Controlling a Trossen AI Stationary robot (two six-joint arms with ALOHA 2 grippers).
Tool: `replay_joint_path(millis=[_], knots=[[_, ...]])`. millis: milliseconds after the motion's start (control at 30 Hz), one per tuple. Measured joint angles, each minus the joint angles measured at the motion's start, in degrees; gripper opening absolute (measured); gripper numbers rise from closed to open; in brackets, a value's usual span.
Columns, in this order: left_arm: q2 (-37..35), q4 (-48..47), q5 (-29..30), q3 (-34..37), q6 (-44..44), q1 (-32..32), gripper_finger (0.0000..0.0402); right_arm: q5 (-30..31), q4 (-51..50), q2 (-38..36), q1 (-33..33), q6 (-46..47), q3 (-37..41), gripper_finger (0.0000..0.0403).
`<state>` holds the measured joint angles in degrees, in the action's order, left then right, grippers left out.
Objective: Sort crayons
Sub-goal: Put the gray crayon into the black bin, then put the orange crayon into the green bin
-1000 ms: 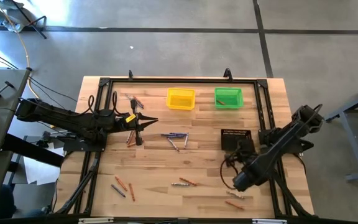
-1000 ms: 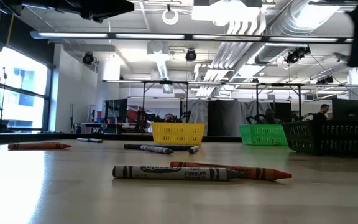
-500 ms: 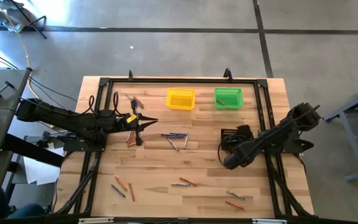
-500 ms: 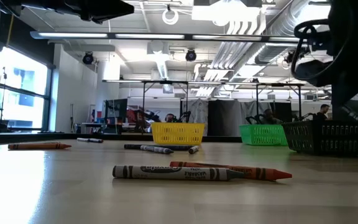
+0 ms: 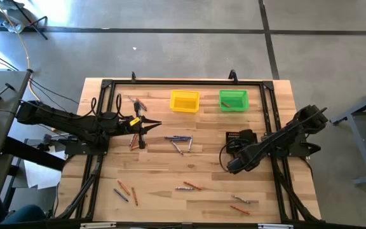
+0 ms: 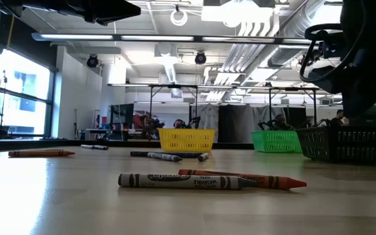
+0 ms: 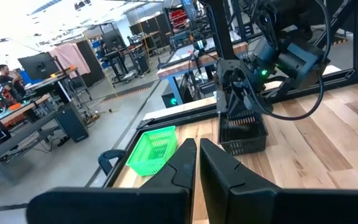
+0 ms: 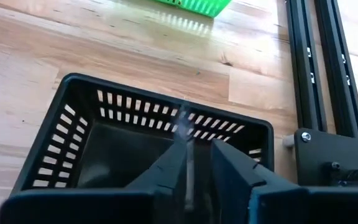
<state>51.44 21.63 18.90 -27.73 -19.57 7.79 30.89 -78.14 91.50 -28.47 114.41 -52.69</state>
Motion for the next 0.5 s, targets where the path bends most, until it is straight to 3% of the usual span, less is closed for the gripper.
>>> replay_joint_path(millis=[233, 500], knots=[[0.00, -0.67, 0.00, 0.00, 0.04, 0.00, 0.0010, -5.79, -1.75, -0.09, -0.01, -0.78, -1.59, 0.0113], [0.00, -1.29, 0.00, 0.00, 0.72, 0.00, 0.0010, -9.58, -5.67, -0.15, -2.36, -9.66, -18.23, 0.0113]])
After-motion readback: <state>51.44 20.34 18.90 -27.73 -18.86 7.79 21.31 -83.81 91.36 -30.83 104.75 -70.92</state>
